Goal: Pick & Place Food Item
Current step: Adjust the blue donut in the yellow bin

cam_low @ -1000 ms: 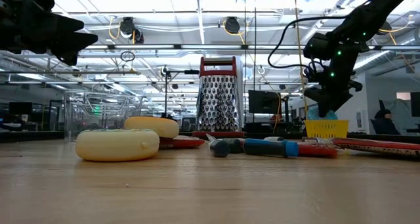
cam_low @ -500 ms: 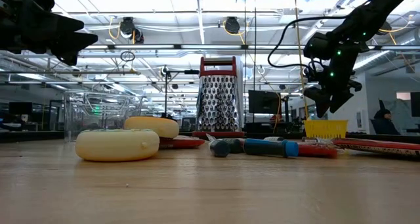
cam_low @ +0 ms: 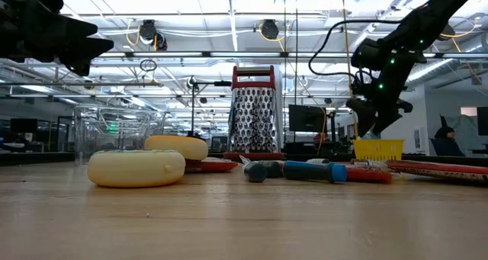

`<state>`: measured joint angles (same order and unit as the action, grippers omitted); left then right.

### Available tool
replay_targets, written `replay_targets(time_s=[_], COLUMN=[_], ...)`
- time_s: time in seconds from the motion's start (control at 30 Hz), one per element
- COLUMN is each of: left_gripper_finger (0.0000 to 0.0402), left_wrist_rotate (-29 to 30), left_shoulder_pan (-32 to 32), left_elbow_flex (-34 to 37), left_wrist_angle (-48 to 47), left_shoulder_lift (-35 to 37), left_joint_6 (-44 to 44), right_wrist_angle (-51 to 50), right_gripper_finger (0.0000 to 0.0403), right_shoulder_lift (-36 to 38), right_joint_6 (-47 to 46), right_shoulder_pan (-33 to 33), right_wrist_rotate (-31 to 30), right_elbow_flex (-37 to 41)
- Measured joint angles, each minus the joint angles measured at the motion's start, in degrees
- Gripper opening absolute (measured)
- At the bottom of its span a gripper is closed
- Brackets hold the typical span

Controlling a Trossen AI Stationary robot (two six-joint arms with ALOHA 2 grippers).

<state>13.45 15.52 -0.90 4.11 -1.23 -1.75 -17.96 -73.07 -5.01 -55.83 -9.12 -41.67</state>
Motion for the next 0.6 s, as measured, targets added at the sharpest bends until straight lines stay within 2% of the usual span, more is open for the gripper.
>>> replay_targets(time_s=[0.17, 0.3, 0.6], left_gripper_finger=[0.0209, 0.0209, 0.0209], left_wrist_rotate=[0.01, 0.01, 0.0], left_shoulder_pan=[0.01, -0.01, 0.01], left_elbow_flex=[-0.01, -0.01, -0.01], left_wrist_angle=[0.01, 0.0, 0.0], left_shoulder_lift=[0.02, 0.01, -0.01], left_joint_6=[0.0, 0.01, 0.01], right_wrist_angle=[0.57, 2.81, 3.61], right_gripper_finger=[0.024, 0.0238, 0.0204], right_shoulder_lift=[-5.04, -7.67, -7.74], right_joint_6=[1.49, 1.63, 3.31], right_shoulder_pan=[-0.01, -0.01, -0.03], right_wrist_rotate=[-0.12, -3.78, -4.55], right_elbow_flex=[0.02, 0.02, 0.02])
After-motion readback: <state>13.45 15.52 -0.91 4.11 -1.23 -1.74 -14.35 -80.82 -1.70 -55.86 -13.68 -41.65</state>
